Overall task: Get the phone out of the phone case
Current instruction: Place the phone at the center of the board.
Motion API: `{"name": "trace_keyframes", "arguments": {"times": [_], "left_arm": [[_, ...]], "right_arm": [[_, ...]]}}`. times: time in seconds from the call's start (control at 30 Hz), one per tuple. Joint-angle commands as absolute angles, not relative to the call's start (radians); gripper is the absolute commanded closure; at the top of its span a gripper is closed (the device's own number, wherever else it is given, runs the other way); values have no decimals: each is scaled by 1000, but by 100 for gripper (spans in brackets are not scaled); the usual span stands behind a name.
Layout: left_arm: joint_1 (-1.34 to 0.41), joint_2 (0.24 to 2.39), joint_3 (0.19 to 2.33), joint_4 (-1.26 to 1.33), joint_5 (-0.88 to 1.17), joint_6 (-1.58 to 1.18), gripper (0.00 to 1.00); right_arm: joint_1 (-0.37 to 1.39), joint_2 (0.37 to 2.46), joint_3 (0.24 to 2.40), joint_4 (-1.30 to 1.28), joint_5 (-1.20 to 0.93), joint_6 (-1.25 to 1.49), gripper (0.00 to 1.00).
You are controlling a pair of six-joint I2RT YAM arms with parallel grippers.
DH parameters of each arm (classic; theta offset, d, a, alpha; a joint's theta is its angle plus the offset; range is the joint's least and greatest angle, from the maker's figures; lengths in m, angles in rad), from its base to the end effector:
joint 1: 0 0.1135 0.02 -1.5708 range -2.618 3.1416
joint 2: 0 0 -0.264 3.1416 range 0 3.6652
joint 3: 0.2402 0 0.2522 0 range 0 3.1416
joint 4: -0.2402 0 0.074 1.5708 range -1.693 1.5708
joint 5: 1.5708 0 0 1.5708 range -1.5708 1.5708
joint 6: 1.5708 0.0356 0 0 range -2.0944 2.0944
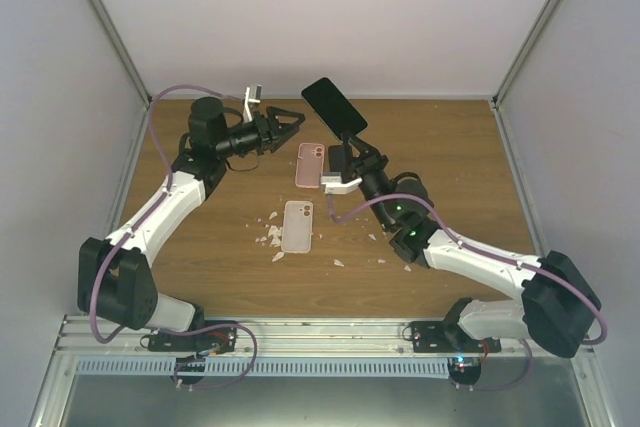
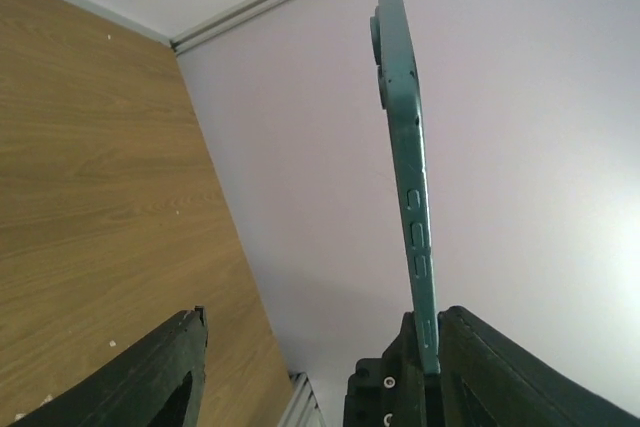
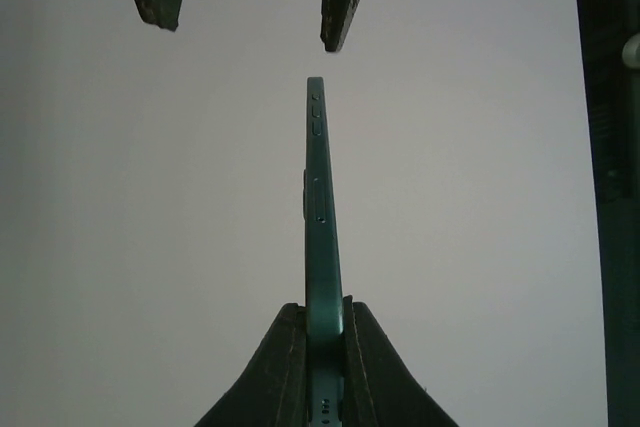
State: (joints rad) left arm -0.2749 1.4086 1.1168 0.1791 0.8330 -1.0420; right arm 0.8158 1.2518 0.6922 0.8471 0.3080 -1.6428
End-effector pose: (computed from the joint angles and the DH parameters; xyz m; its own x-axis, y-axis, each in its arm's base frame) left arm 0.3071 -0.1140 0.3500 -0.8233 -0.3712 -0.4294 0.3557 0.2523 -0.8999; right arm 0.1998 0.1966 0.3156 0.4795 -0.8774 -0.0168 0.2294 0.1438 -0.9627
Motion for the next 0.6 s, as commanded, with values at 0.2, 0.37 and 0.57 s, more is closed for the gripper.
{"name": "trace_keyframes", "arguments": {"times": [0.2,0.37,0.57], "left_arm": [[-287,1413,1053,400,877,-1154,40],[-288,1423,1063,387,853,-1189,44],[-287,1434,1068,416,842,-1224,56]], "right_arm": [[855,1262,671,1039,270,-1716,99],[869,1268,662,1052,265,-1724,99],[883,1280,665,1054,272,-1715,100]]}}
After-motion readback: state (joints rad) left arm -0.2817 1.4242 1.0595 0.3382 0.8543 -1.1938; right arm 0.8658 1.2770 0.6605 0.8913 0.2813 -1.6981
